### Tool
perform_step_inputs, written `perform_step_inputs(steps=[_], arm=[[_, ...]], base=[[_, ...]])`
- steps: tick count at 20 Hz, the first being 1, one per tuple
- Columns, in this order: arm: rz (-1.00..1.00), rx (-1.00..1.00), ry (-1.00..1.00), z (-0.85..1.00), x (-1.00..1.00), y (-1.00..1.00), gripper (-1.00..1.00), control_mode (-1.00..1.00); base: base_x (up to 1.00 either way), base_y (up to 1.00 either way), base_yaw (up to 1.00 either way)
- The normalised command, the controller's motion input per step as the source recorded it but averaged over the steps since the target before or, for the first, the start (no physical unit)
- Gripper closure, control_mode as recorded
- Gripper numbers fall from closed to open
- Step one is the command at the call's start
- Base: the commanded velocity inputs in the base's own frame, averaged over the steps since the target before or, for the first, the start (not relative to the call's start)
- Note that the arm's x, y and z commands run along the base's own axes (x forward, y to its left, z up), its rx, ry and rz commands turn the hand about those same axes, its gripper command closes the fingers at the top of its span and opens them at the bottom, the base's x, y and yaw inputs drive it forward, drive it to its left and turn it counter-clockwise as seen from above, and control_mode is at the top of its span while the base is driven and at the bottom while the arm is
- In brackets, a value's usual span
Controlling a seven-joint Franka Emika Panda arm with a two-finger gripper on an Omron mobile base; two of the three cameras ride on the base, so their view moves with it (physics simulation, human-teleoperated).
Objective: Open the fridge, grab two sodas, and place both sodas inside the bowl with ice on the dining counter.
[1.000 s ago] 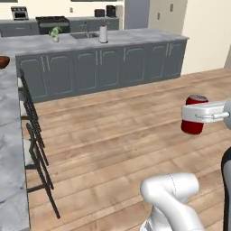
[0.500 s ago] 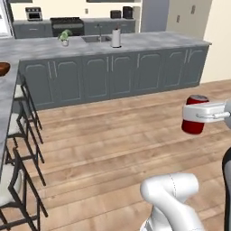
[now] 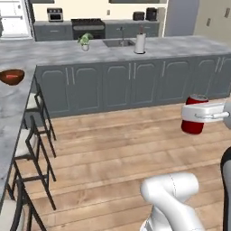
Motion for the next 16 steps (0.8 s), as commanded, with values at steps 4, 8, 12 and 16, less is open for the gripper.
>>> perform_step_inputs(steps=[4,8,12,16], arm=[[0.00,0.00,0.00,0.00,0.00,0.00,1.00,1.00],[0.00,0.00,0.00,0.00,0.00,0.00,1.00,1.00],[0.00,0.00,0.00,0.00,0.00,0.00,1.00,1.00],[0.00,0.00,0.00,0.00,0.00,0.00,1.00,1.00]], base=[[1.00,-0.09,0.40],[1.00,-0.12,0.43],[0.97,-0.22,0.44],[0.90,-0.43,0.41]])
